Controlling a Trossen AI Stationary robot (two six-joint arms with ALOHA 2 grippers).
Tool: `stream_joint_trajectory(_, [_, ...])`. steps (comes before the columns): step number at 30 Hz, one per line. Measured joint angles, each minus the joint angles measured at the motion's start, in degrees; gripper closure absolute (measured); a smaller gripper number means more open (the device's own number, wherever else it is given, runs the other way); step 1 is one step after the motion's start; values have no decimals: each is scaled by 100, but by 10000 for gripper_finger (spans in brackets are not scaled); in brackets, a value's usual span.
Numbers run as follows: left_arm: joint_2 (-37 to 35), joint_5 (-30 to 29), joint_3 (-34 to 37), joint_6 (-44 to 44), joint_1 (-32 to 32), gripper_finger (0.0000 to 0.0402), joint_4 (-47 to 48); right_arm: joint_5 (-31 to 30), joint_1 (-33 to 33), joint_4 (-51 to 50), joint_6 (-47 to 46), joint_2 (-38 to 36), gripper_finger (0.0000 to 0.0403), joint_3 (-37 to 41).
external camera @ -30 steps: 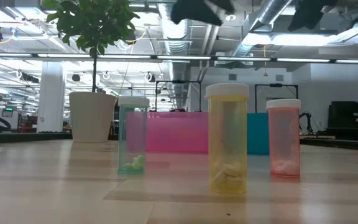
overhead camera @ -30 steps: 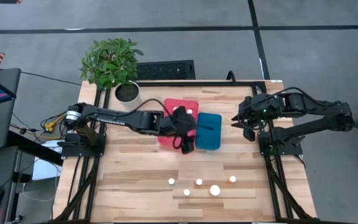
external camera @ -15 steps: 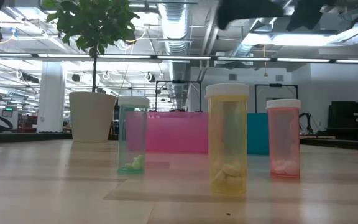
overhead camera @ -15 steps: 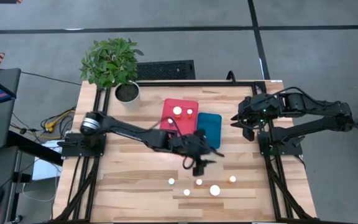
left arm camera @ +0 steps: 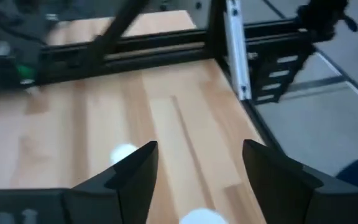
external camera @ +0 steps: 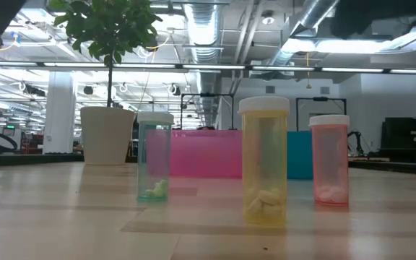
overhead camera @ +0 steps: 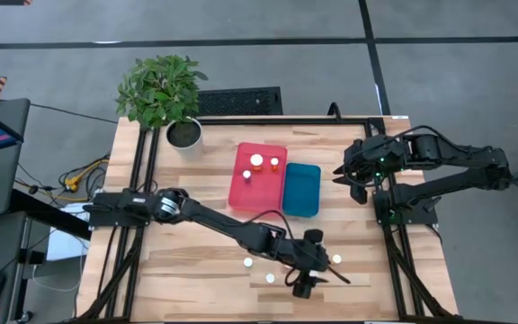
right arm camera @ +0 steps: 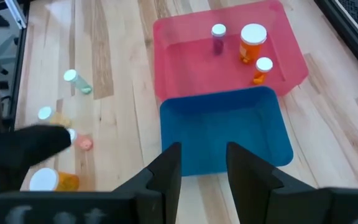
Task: Pick and place medicine bottles into bin by pill shape (circle, oval)
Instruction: Put the big orange pill bottle into the red bin
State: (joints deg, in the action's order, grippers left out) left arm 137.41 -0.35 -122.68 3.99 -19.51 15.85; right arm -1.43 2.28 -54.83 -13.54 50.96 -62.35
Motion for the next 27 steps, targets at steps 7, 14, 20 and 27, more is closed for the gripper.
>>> stream_joint_trajectory(7, [56,-635,-99,-139,-188,99,509,0,0,1,-13,2,267,0])
stream_joint_trajectory(14, [241,-706,-83,-150,-365,88,1039,-3,0,5,-40,2,267,0])
stream_joint_trajectory(20, [433,-773,-86,-138,-380,97,935,-4,0,11,-51,0,267,0])
stream_joint_trajectory(27, [434,-812,-88,-251,-372,105,1032,-4,0,9,-63,2,267,0])
